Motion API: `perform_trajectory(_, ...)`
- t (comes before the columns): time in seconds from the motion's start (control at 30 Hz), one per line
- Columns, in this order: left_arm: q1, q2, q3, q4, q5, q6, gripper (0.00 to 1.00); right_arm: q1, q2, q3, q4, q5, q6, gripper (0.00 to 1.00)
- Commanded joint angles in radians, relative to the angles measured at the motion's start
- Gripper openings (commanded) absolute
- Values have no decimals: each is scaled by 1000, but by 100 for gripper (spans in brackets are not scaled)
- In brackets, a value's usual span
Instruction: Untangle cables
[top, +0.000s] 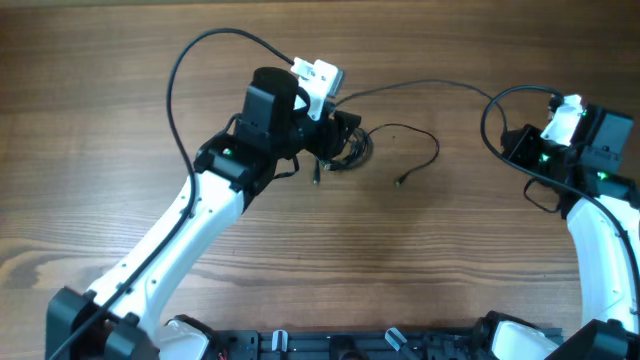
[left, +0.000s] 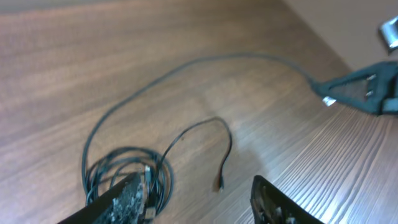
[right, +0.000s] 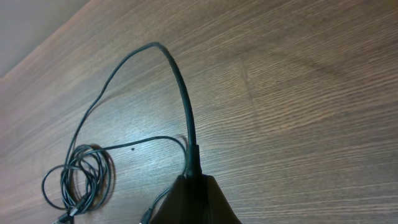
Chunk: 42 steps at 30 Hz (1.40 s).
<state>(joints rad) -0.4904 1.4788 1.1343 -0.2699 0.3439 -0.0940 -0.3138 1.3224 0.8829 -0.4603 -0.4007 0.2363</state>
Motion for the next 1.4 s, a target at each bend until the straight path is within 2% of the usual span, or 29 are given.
perform_trajectory(0.0, 5, 71, 10, -13, -5, 8, 63, 37, -2, 0, 6, -20, -16, 4)
perform_trajectory(0.17, 5, 190, 10, -12, -5, 12, 63, 108, -2, 0, 26, -19, -5, 4)
perform_trajectory(0.33, 3, 295, 10, -17, -4, 11, 54, 155, -2, 0, 34, -19, 0, 4)
perform_trajectory(0.67, 5, 357, 10, -19, -44, 62, 47, 163, -2, 0, 51, -20, 3, 4)
perform_trajectory(0.8, 5, 376, 10, -8, -69, 64, 39, 163, -2, 0, 53, -20, 2, 4)
perform_trajectory(0.9, 5, 381, 10, 4, -93, 64, 39, 163, -2, 0, 57, -20, 0, 4)
perform_trajectory(1.0, 5, 380, 10, 49, -137, 64, 47, 163, -2, 0, 61, -20, -2, 4)
perform_trajectory(1.17, 6, 381, 10, 149, -156, 64, 50, 163, -2, 0, 79, -20, -5, 4)
perform_trajectory(1.37, 22, 401, 10, 142, -171, 64, 50, 163, -2, 0, 83, -47, -4, 4)
